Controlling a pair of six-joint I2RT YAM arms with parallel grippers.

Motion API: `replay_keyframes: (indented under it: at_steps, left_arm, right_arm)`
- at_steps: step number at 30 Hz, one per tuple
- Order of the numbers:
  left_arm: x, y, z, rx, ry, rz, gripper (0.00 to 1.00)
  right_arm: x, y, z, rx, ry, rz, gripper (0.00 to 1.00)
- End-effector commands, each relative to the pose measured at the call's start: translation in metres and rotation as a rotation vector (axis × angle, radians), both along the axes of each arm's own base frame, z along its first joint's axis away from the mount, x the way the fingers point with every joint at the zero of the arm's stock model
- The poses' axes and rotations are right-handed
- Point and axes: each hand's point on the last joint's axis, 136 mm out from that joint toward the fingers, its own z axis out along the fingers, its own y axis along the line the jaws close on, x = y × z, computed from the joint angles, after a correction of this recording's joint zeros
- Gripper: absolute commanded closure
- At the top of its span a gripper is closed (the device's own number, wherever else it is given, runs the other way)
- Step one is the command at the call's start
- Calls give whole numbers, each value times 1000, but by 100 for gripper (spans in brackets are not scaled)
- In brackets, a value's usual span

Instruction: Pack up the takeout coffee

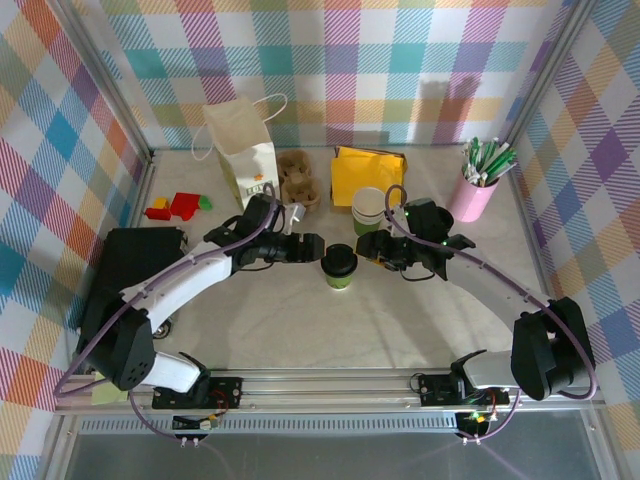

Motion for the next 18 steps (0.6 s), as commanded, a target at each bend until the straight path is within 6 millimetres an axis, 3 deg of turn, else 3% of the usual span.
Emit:
replay_keyframes:
  at_steps: [1,18]
  left_arm:
    - [8,-13,10,-34,-51,-62,27]
    - [15,-28,-22,-28,-3,-109,30]
  right_arm:
    - [1,6,9,-2,-45,52,45]
    - [8,13,-11,-43,-42,93,40]
